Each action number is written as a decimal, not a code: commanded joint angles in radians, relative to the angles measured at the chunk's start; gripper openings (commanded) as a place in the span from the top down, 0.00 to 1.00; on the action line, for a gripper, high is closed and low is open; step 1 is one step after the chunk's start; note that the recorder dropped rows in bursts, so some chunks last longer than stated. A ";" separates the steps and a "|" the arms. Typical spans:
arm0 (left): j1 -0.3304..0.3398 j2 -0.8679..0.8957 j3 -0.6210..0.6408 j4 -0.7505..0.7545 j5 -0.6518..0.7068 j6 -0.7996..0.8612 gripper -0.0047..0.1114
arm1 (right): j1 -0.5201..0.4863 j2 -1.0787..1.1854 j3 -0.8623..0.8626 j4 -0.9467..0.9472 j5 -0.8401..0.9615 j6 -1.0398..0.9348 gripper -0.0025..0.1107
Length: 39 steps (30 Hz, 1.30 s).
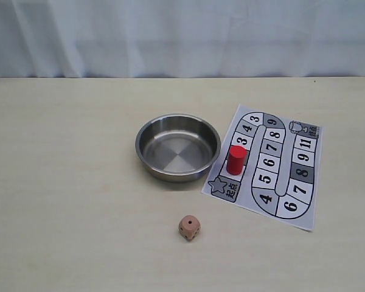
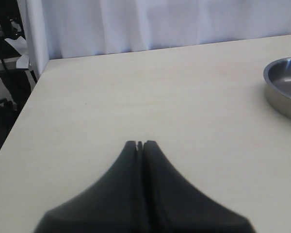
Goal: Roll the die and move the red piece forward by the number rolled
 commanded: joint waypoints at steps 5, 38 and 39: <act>-0.002 0.000 0.002 -0.005 -0.010 -0.004 0.96 | 0.000 -0.001 0.054 -0.006 -0.110 -0.004 0.94; -0.002 0.000 0.002 -0.005 -0.010 -0.004 0.96 | 0.000 -0.001 1.028 -0.002 -1.010 -0.005 0.94; -0.002 0.000 0.002 -0.005 -0.010 -0.004 0.96 | 0.000 -0.001 1.028 -0.002 -0.982 -0.005 0.94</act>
